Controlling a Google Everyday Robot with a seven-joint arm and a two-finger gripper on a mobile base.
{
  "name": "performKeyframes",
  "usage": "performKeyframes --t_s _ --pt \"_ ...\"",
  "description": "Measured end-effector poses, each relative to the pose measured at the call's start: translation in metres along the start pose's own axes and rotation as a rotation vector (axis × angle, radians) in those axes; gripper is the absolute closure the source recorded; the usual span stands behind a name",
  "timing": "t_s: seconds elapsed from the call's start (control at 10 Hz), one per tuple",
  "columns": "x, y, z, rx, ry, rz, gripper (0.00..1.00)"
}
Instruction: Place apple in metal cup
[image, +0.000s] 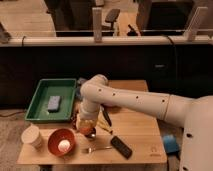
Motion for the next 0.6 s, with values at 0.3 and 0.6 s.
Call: performKeyframes --t_s 0.3,0.6 --pt "0.0032 0.0002 0.0006 0.006 -0.006 -0.006 0.20" --pt "0.0055 0.0017 0.0002 0.013 -0.010 -0.008 0.20"
